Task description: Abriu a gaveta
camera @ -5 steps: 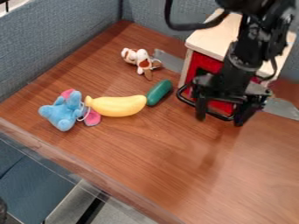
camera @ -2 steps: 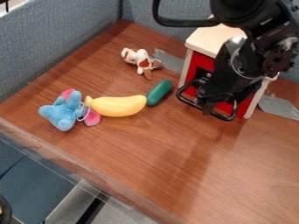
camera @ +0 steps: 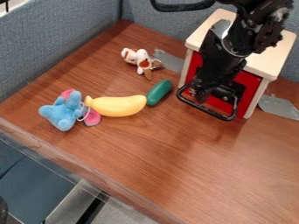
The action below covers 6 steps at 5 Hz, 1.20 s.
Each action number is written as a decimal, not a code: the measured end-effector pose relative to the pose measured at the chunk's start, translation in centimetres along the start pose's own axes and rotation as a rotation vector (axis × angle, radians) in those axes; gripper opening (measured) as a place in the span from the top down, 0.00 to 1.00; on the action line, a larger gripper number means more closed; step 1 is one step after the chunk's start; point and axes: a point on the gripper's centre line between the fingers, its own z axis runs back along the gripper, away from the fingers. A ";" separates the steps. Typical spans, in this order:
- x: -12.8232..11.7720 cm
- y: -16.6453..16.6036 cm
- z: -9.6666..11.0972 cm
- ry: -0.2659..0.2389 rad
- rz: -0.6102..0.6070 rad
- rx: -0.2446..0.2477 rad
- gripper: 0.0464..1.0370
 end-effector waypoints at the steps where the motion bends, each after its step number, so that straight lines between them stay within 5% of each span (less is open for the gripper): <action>1: 0.5 0.0 -1.2 0.031 0.045 0.042 0.04; 4: -1.1 1.7 -2.6 0.098 0.011 0.153 0.04; 6: -1.9 2.1 -3.6 0.105 -0.036 0.175 0.04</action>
